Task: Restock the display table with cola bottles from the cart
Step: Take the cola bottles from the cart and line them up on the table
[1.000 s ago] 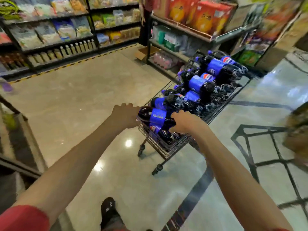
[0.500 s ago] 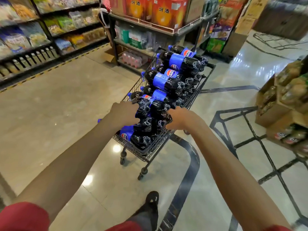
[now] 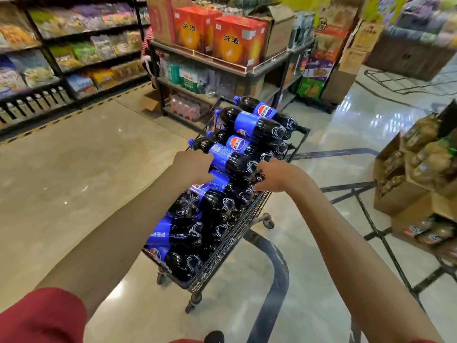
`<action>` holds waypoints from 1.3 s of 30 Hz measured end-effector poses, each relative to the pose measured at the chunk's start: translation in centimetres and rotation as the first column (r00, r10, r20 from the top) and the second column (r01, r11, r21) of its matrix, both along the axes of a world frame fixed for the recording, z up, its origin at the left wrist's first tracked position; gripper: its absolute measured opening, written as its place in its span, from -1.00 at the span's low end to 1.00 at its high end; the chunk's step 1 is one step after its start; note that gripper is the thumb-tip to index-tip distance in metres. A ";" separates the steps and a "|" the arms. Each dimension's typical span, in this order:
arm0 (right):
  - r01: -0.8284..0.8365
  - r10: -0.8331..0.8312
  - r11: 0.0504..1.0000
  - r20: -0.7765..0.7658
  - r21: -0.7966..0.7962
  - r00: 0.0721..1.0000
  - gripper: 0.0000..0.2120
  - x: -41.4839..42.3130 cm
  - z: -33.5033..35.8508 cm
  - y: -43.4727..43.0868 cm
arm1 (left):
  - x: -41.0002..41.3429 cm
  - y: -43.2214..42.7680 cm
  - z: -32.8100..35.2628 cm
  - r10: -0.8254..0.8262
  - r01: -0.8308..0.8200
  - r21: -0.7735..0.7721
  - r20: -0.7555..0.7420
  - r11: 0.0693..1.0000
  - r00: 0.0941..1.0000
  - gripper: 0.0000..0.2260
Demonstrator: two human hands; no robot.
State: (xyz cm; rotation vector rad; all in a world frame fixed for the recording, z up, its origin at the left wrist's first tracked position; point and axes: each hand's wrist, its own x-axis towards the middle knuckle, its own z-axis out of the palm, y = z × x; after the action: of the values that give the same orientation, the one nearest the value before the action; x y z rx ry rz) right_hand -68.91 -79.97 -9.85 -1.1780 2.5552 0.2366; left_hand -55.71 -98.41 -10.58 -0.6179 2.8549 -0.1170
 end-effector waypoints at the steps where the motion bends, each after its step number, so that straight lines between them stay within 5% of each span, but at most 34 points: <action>1: 0.004 -0.004 1.000 0.003 0.000 1.000 -0.37 -1.2 -0.1 -0.3 | -1.2 -0.2 0.0 0.002 -0.002 -0.002 0.005 1.000 1.000 -0.67; 16: -0.146 0.150 0.987 0.047 -0.073 0.988 -0.34 -20.6 -2.3 -4.2 | -20.5 -1.3 -3.8 0.099 -0.101 0.041 0.054 0.994 0.994 -0.54; 29: -0.248 0.257 0.960 0.052 -0.131 0.965 -0.36 -30.5 -3.0 -8.8 | -28.2 -5.5 -5.9 0.416 -0.407 0.170 -0.017 0.898 0.909 -0.58; 33: -0.200 0.217 0.966 0.094 -0.161 0.972 -0.30 -31.7 -4.4 -10.4 | -29.9 -6.5 -7.4 0.538 -0.488 0.311 -0.095 0.816 0.838 -0.48; 39: -0.120 0.159 0.975 0.215 -0.184 0.964 -0.18 -32.6 -6.1 -12.8 | -32.0 -9.1 -9.4 0.761 -0.534 0.637 -0.130 0.555 0.636 -0.37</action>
State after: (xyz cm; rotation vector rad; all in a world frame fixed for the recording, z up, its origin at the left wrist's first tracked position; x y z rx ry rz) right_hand -101.47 -92.78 -15.97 -1.3648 2.3306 -0.0845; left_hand -87.75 -107.48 -19.94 -1.6725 2.5163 1.0347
